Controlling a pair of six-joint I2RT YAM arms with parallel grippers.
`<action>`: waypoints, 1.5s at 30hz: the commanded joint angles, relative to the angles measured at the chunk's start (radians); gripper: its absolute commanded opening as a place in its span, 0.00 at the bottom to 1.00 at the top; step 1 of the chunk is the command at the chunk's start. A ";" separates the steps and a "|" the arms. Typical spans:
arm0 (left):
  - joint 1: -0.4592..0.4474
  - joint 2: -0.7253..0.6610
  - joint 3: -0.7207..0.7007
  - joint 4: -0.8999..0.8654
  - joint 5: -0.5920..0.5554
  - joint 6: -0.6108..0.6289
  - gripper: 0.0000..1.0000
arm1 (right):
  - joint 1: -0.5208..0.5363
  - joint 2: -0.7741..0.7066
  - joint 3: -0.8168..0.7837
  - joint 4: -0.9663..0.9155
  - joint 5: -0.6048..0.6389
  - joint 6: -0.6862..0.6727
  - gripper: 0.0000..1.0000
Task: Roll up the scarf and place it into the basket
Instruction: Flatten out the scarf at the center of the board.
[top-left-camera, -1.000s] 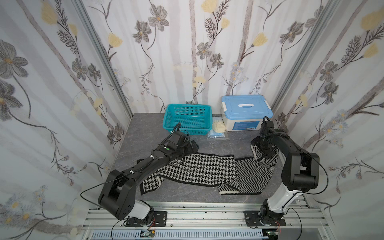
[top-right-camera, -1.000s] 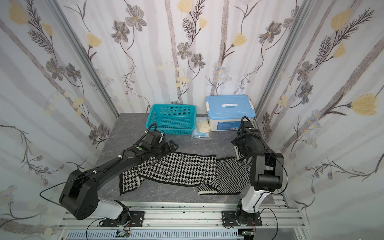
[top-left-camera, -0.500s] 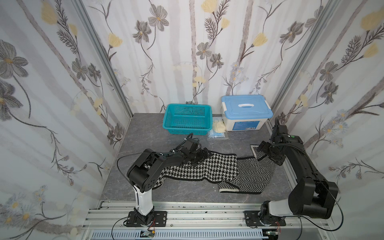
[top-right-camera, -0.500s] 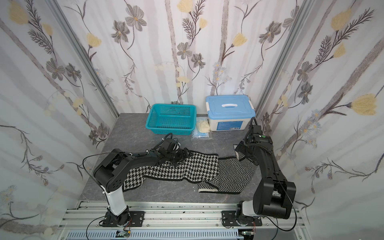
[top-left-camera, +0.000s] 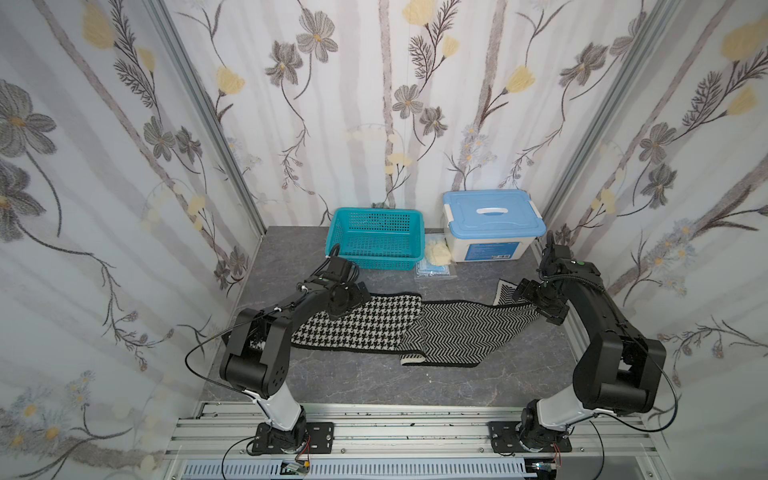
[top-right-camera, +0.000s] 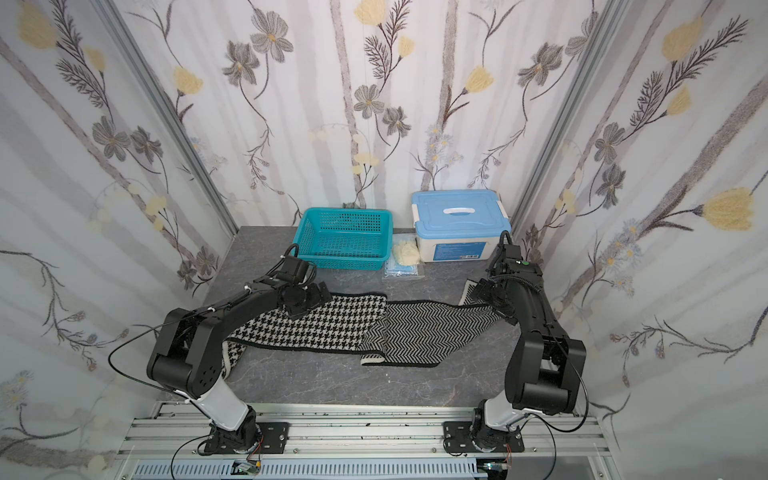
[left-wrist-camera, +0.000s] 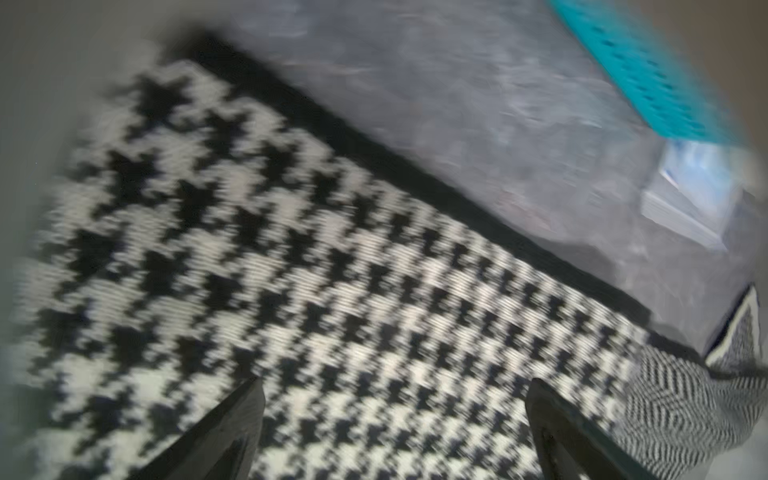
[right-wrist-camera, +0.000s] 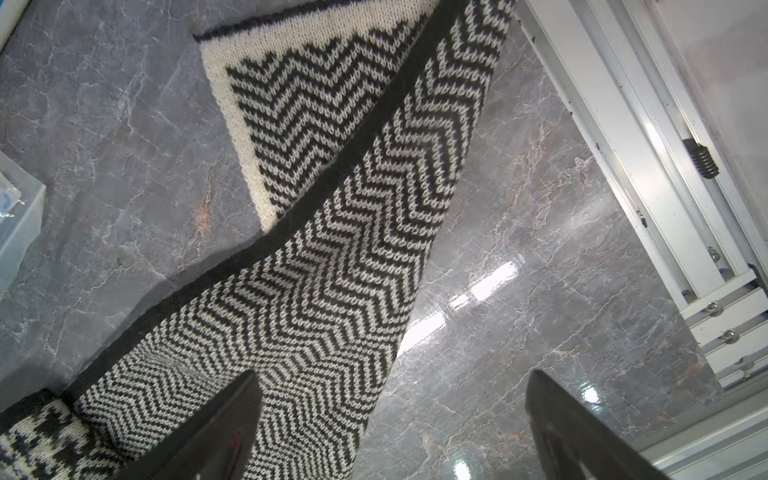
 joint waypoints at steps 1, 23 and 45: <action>-0.148 0.038 0.158 -0.145 -0.058 0.035 1.00 | -0.006 0.024 0.015 0.033 -0.002 0.007 1.00; -0.614 0.868 1.194 -0.243 0.073 -0.024 1.00 | -0.224 -0.246 -0.151 -0.029 -0.029 0.033 1.00; -0.727 1.255 1.536 -0.529 -0.336 0.203 0.86 | -0.283 -0.280 -0.153 -0.039 -0.067 0.081 1.00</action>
